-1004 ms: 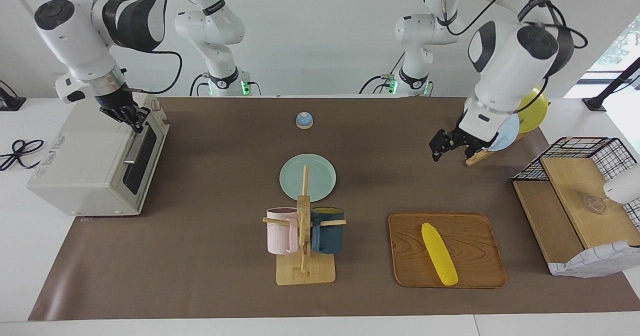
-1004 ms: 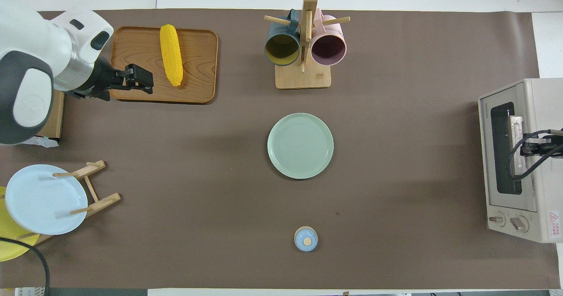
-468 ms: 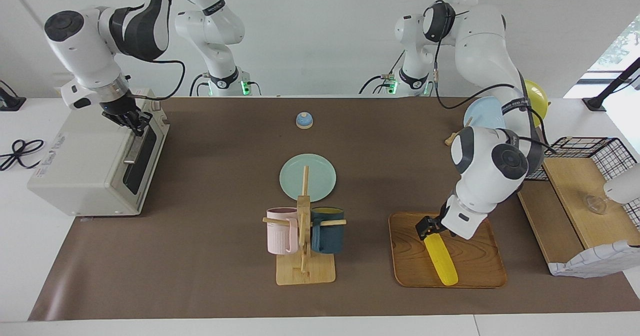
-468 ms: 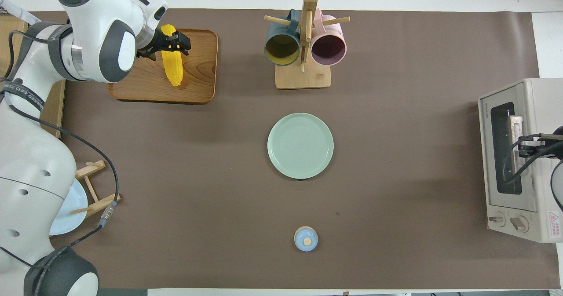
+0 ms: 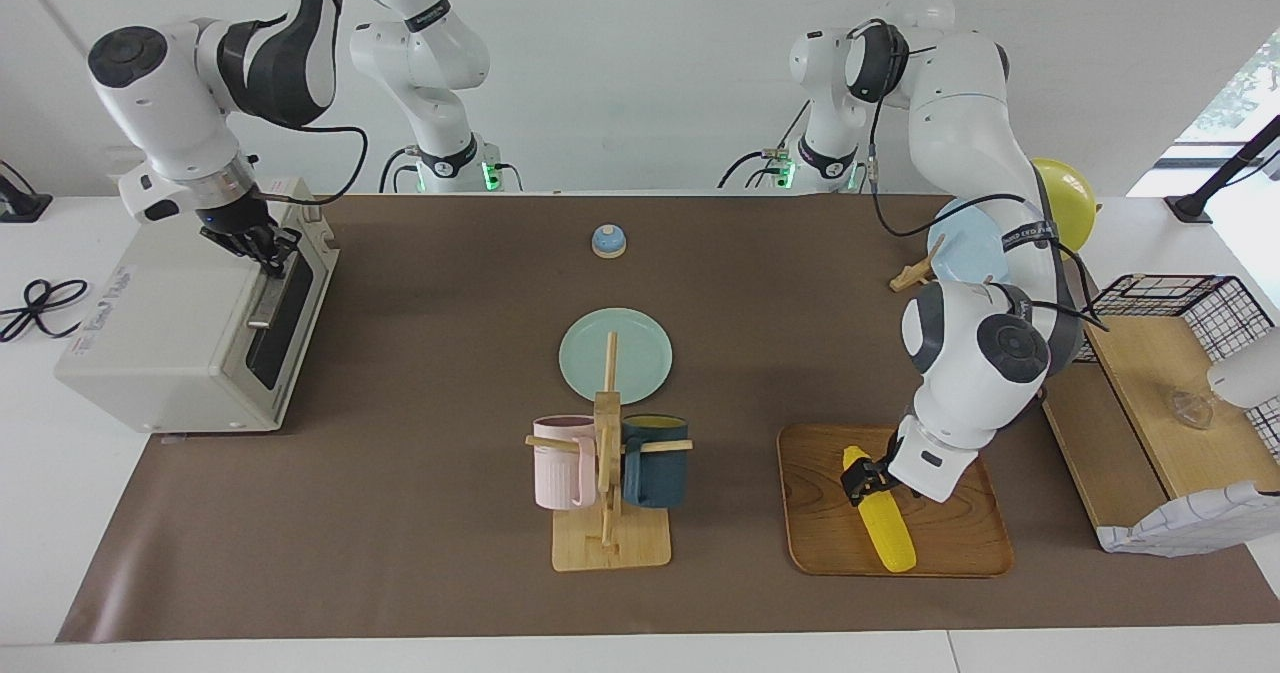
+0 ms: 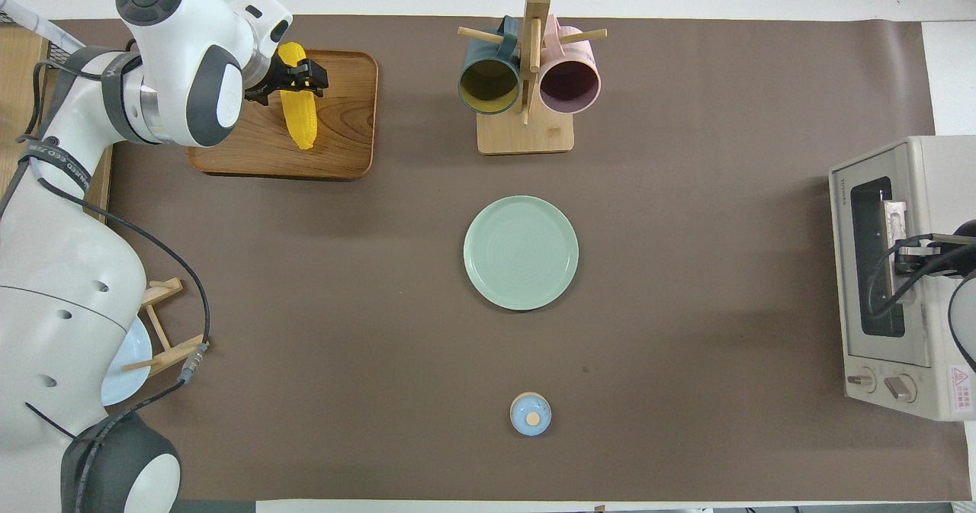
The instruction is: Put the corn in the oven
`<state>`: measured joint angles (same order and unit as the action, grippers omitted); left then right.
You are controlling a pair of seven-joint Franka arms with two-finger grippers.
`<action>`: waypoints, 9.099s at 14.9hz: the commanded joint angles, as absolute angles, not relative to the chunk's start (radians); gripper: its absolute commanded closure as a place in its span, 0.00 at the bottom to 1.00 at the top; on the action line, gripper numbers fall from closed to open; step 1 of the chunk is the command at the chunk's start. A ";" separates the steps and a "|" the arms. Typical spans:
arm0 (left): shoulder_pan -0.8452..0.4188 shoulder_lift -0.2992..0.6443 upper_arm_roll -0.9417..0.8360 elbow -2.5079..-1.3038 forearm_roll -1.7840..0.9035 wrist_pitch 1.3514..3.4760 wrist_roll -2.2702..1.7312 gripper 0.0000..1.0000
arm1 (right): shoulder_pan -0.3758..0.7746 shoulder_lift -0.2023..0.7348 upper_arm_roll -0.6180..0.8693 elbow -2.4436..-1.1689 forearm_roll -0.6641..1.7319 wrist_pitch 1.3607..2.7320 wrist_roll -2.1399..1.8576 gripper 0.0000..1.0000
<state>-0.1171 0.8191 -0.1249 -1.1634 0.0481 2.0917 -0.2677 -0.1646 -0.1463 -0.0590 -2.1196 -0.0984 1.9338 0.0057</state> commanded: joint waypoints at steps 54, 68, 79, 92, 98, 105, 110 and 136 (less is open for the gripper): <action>-0.678 0.453 -0.103 -1.759 -0.054 2.428 -0.847 0.00 | 0.229 0.212 -0.038 -2.103 0.051 2.411 0.385 0.64; -0.315 0.115 -0.103 -1.729 -0.055 1.943 -0.567 0.00 | 0.415 0.268 -0.031 -1.820 0.043 2.137 0.520 0.00; -0.158 -0.060 -0.080 -1.698 -0.006 1.617 -0.261 0.00 | 0.696 0.505 -0.029 -1.667 0.015 2.267 0.873 0.00; -0.126 -0.011 -0.114 -1.545 -0.017 1.460 -0.170 0.00 | 0.683 0.472 -0.029 -1.753 0.015 2.263 0.703 1.00; -0.118 -0.018 -0.110 -1.575 -0.011 1.471 -0.117 0.00 | 0.601 0.472 -0.037 -1.562 -0.121 1.895 0.566 1.00; -0.112 -0.021 -0.117 -1.568 -0.008 1.459 -0.123 0.00 | 0.327 0.264 -0.072 -1.750 -0.167 1.756 0.473 1.00; -0.115 -0.043 -0.117 -1.608 -0.011 1.486 -0.130 0.00 | 0.148 0.213 -0.071 -1.813 -0.215 1.761 0.229 1.00; -0.101 -0.043 -0.110 -1.609 -0.011 1.536 -0.129 0.00 | 0.103 0.153 -0.043 -1.934 -0.086 1.925 0.171 0.80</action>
<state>-0.1117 -0.0163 -0.1061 -1.5769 -0.0234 1.5195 -0.1299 0.0845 0.1625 -0.0474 -1.9212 -0.1284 1.8927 0.1339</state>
